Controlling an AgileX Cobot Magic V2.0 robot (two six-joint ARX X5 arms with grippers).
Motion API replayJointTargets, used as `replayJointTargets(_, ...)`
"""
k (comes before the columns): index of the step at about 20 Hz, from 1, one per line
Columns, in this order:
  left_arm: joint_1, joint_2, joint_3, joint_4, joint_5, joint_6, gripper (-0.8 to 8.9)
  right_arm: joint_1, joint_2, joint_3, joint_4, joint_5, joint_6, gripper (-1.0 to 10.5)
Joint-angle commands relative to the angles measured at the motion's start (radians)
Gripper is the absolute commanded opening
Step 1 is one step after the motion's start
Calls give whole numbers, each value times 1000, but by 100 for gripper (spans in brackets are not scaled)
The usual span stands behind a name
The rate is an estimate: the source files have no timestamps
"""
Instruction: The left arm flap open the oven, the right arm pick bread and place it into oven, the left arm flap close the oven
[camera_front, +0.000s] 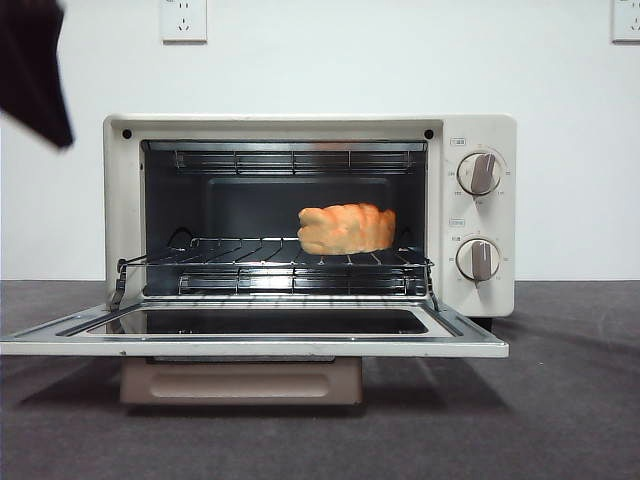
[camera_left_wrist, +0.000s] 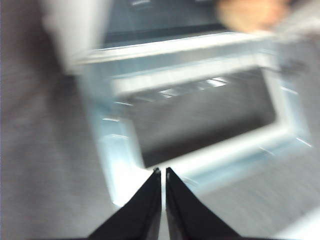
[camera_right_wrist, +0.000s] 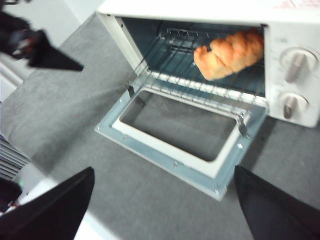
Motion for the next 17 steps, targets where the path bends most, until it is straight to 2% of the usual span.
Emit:
replayJointTargets(1,68,97,9,26,52,29,15,8,-62,21,-57,24,-12,446)
replayJointTargets(6,129,219,-61,110,89,14,15,8,-171,21,-134,24,-3,446)
replayJointTargets(10,150,228,-249,307,48,-108,15,8,-187,21,-133,38,3,446)
replayJointTargets(13,163,228,-330,364,158,-136,15,8,-186,21,-131,52,3,446)
replayJointTargets(17,161,228,-393,348,184,-135,15,8,-186,21,-124,79,2,446)
